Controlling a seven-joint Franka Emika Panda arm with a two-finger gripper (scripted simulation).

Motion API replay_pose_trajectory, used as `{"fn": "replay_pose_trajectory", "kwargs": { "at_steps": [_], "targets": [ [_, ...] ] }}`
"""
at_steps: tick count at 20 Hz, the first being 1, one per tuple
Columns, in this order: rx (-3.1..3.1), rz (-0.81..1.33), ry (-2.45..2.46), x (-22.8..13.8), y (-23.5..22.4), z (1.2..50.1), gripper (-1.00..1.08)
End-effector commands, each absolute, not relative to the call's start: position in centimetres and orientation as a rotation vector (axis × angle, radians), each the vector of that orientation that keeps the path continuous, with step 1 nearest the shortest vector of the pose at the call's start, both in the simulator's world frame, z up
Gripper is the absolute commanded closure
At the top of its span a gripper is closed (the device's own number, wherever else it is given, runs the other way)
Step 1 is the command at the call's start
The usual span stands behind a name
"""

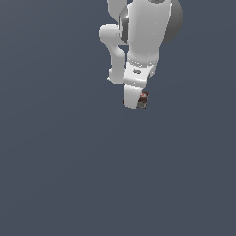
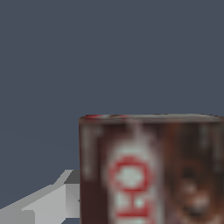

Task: Pick up the object and move it to a goal position.

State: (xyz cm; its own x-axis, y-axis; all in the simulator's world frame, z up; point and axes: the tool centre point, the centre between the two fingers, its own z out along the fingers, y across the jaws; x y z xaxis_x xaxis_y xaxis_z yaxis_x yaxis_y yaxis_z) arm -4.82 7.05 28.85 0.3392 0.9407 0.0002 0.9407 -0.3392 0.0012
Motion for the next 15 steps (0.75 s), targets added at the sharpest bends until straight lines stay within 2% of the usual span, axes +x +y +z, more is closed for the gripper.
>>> {"fn": "replay_pose_trajectory", "kwargs": {
  "at_steps": [1, 8, 15],
  "targets": [
    [2.571, 0.0, 1.806, -5.3, 7.1, 30.6, 1.08],
    [2.572, 0.001, 1.805, -5.8, 7.1, 33.5, 1.08],
    [2.573, 0.0, 1.803, -5.7, 7.1, 33.6, 1.08]
  ]
}}
